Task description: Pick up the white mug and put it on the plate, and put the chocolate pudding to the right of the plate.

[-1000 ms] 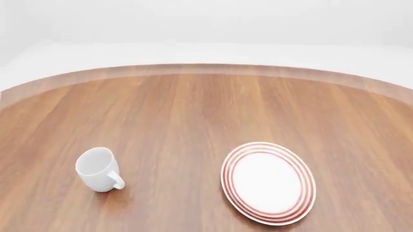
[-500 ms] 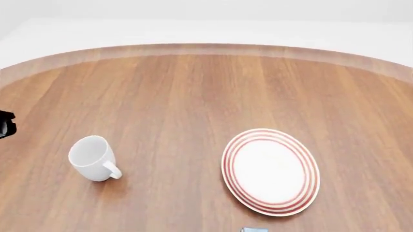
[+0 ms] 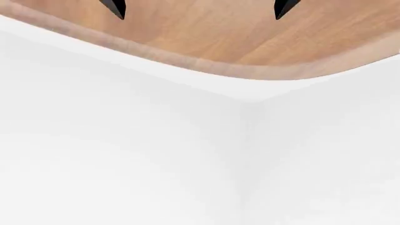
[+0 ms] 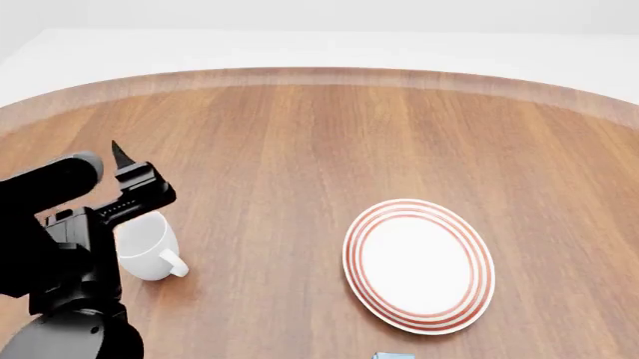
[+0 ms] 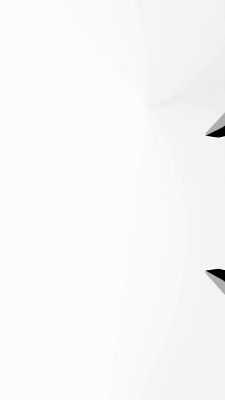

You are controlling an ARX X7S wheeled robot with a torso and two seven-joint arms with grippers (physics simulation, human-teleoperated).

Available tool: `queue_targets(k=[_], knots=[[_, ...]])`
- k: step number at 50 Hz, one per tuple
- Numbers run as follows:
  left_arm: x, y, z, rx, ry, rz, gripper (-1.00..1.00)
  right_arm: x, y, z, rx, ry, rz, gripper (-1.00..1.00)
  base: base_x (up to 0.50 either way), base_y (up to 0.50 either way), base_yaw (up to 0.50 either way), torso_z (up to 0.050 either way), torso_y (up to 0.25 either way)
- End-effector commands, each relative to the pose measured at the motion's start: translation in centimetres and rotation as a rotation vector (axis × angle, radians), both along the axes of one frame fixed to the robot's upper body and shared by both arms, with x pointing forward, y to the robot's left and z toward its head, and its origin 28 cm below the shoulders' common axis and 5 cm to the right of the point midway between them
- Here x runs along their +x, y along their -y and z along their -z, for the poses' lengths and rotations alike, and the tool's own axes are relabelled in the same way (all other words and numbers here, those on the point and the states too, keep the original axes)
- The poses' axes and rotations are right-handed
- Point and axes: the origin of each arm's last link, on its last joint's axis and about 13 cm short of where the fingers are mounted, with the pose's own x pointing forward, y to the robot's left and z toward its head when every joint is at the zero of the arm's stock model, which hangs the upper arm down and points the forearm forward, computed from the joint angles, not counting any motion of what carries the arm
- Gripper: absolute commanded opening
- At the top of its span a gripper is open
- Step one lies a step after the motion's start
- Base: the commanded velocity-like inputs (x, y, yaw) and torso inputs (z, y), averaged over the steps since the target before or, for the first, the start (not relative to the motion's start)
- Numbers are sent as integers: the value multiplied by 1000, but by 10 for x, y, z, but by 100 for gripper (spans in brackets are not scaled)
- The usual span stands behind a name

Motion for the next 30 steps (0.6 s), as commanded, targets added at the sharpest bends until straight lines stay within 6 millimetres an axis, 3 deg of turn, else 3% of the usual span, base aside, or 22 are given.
queue_targets(k=[1, 12, 16, 24, 30], knots=[[8, 32, -1, -43, -240, 49, 100, -2, 2, 1, -8, 2, 23, 100, 0, 0, 0, 0, 0], [21, 55, -9, -88, -409, -41, 100, -4, 3, 0, -7, 6, 23, 100, 0, 0, 0, 0, 0], [30, 64, -17, -184, -443, -111, 100, -4, 2, 0, -8, 8, 17, 100, 0, 0, 0, 0, 0], [43, 67, -14, -317, -424, -196, 100, -4, 2, 0, -8, 7, 6, 100, 0, 0, 0, 0, 0], [55, 71, -10, -313, -456, -221, 100, -4, 0, 0, -11, 7, -3, 100, 0, 0, 0, 0, 0]])
